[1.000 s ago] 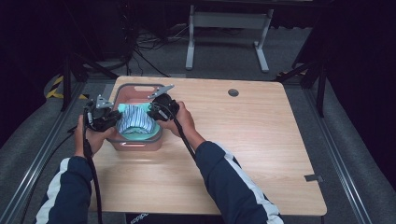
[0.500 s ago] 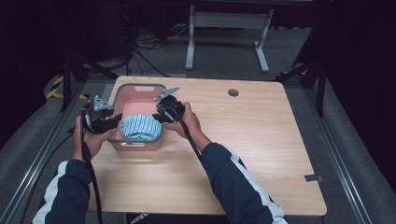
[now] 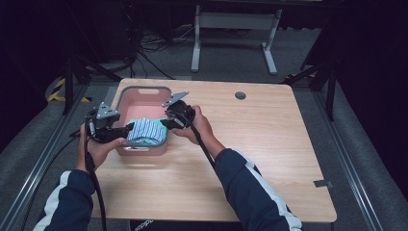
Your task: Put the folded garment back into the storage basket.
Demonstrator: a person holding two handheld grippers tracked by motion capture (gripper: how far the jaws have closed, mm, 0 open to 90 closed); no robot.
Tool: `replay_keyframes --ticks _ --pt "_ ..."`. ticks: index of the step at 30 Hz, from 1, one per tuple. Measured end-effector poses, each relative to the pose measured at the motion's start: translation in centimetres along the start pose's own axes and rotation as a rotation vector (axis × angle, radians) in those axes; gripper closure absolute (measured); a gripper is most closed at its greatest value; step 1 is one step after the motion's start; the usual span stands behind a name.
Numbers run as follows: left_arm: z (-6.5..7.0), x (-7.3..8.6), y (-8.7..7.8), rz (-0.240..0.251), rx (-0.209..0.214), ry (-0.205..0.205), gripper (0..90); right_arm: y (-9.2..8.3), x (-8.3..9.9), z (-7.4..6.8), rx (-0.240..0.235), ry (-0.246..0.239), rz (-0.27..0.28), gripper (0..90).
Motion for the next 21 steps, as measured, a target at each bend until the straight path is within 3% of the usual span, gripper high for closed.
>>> replay_keyframes --ticks 2,14,21 --pt "0.8 -0.1 -0.2 0.004 0.000 0.026 34.8 -0.4 0.3 0.2 0.010 -0.012 -0.008 57.7" --pt "3.6 -0.7 -0.7 0.012 0.027 0.088 32.1 -2.9 1.3 1.6 0.058 -0.059 -0.015 52.6" --pt "5.0 -0.8 -0.6 0.014 0.041 0.106 31.5 -4.4 2.0 2.3 0.079 -0.067 -0.007 50.1"
Point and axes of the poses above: each handheld gripper's, and its own axes: y roughly forward along the jaws, x roughly out of its underside, z roughly to its right, the point moved 8 cm from there along y, roughly forward along the jaws, and after that the axes turned 14 degrees about x, right-handed, at the moved point
